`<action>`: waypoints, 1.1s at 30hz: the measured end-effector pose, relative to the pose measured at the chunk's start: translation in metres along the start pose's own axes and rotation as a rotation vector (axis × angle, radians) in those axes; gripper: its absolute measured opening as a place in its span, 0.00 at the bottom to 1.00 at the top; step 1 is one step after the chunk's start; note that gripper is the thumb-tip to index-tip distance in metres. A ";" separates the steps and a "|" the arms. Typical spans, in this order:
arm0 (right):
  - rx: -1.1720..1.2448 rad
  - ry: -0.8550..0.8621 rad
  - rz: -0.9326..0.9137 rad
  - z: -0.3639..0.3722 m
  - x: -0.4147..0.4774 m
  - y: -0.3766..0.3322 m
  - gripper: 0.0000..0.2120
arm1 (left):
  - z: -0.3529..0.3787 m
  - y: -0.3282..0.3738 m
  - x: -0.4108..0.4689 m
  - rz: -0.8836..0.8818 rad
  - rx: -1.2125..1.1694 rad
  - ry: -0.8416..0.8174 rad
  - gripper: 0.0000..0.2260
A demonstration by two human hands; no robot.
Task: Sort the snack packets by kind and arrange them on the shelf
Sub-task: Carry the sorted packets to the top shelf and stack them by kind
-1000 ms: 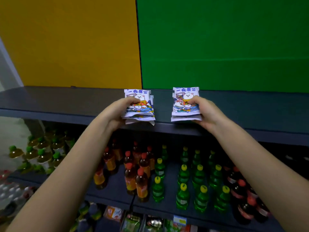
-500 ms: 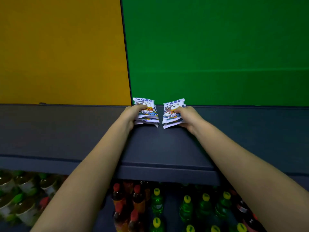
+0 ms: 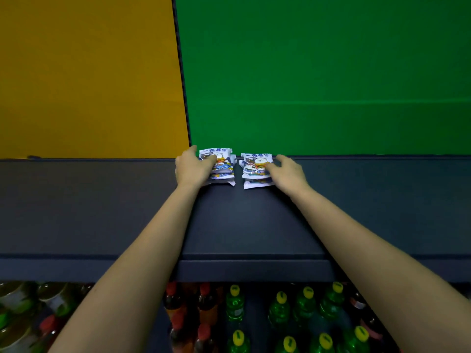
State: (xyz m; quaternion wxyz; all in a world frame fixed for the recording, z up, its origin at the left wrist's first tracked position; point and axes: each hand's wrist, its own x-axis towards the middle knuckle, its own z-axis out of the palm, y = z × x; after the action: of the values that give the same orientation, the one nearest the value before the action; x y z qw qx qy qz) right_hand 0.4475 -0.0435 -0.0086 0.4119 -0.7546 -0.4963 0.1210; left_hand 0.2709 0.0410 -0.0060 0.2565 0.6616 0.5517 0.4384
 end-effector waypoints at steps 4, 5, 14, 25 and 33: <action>-0.051 0.010 -0.082 -0.036 -0.031 -0.001 0.16 | -0.022 0.016 -0.036 0.289 0.139 0.105 0.12; -0.081 0.029 -0.108 -0.045 -0.043 0.001 0.14 | -0.028 0.018 -0.049 0.342 0.148 0.095 0.09; -0.152 0.178 -0.154 -0.099 -0.204 0.046 0.07 | -0.055 0.006 -0.192 0.670 0.265 -0.040 0.04; -0.283 0.113 0.121 -0.131 -0.394 0.185 0.08 | 0.016 -0.036 -0.360 0.677 0.374 -0.431 0.07; -0.225 0.032 0.376 -0.188 -0.526 0.301 0.09 | 0.080 -0.042 -0.508 0.549 0.521 -0.624 0.08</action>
State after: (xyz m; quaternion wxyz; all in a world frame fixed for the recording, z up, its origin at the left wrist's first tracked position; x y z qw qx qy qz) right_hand 0.5023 -0.6350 -0.2319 0.3031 -0.8769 -0.3506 0.1275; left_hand 0.3154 -0.4219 -0.2299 0.1104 0.9245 0.3453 0.1180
